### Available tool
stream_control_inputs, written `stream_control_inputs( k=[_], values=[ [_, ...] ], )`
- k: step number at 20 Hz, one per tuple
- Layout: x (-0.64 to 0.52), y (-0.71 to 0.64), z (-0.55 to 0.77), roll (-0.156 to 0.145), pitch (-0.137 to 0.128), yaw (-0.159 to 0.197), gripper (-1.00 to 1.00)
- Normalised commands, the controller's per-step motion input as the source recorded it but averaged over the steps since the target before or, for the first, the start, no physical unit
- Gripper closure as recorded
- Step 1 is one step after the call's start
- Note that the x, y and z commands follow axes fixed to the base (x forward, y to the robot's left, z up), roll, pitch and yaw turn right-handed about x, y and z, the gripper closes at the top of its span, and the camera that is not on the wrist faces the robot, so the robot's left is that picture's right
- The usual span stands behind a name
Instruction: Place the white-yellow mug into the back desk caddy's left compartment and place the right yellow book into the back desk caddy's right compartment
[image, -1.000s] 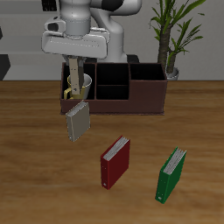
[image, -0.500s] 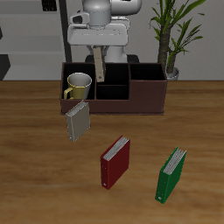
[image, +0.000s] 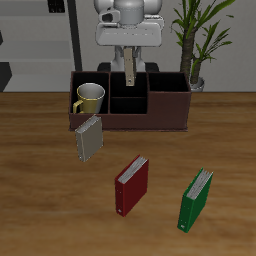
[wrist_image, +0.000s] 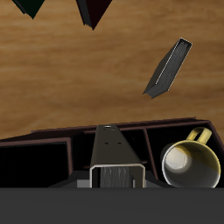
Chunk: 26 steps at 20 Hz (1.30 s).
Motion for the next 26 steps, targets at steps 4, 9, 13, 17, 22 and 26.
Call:
stream_control_inputs(
  k=[4,9,13,17,22,26],
  values=[
    [-0.36,0.38,0.2,0.033,-0.026,-0.011,1.0],
    [-0.27,0.41,0.07,0.04,0.007,-0.015,1.0],
    [0.0,0.48,-0.14,0.003,0.05,0.007,1.0],
    [0.18,0.41,-0.13,-0.006,0.059,-0.019,1.0],
    [0.17,0.24,-0.12,-0.014,0.039,0.013,1.0],
    [0.2,0.13,-0.15,-0.016,0.048,-0.006,1.0]
  ],
)
